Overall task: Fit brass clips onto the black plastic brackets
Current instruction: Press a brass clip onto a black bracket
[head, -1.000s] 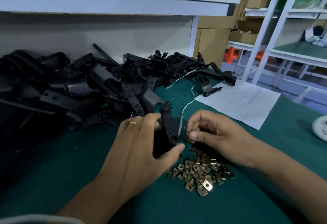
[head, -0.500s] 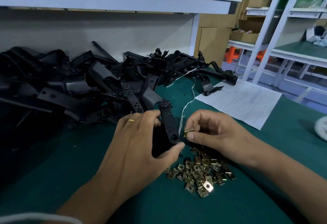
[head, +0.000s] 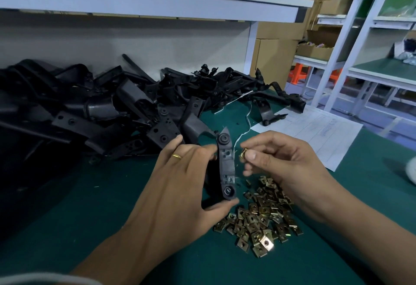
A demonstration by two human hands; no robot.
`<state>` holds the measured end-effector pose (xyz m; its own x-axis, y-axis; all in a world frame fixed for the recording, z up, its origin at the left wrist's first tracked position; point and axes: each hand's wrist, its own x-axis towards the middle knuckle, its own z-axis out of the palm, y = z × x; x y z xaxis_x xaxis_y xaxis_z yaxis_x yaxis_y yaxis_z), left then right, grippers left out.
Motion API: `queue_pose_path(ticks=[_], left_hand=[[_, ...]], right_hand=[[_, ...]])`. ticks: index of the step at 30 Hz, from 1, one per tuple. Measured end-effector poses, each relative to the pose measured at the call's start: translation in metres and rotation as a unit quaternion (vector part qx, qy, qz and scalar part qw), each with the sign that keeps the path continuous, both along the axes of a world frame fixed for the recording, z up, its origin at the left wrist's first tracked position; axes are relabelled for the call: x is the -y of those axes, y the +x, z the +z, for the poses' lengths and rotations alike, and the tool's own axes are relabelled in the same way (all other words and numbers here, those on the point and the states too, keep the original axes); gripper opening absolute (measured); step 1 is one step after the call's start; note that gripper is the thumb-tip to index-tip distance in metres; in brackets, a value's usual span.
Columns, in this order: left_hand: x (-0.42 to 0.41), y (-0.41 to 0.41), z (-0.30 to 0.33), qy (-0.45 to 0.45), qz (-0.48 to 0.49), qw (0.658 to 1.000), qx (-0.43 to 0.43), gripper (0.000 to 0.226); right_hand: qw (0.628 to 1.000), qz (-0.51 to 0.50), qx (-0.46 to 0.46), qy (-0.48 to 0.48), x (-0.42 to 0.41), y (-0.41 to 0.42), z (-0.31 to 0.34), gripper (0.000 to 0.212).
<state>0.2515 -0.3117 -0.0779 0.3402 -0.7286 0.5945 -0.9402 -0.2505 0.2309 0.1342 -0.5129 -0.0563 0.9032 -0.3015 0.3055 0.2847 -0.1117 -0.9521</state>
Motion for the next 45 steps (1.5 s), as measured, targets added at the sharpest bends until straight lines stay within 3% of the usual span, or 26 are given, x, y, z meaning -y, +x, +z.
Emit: queue_pose_path(ticks=[5,21,28,36,41,45], left_hand=[[0.001,0.001,-0.001,-0.001,-0.008,1.000,0.019,0.078],[0.003,0.001,-0.002,0.030,-0.009,0.996,0.080,0.083],[0.002,0.004,-0.004,0.018,-0.046,0.998,0.040,0.085],[0.003,0.005,-0.007,0.012,-0.064,0.996,0.061,0.086],[0.004,0.002,-0.005,-0.005,-0.007,0.998,0.055,0.090],[0.005,0.006,-0.002,-0.022,0.079,0.996,0.033,0.094]], right_hand=[[0.997,-0.004,-0.013,0.071,-0.004,0.003,-0.002,0.022],[1.000,-0.013,-0.013,0.012,-0.007,-0.002,0.000,0.015],[0.997,0.062,-0.034,0.039,0.002,-0.007,0.004,0.018],[0.997,0.058,-0.042,0.033,0.000,-0.005,0.000,0.009],[0.990,-0.055,-0.004,-0.133,-0.005,0.000,-0.004,0.014],[0.925,-0.103,-0.063,-0.360,0.002,-0.001,-0.003,0.008]])
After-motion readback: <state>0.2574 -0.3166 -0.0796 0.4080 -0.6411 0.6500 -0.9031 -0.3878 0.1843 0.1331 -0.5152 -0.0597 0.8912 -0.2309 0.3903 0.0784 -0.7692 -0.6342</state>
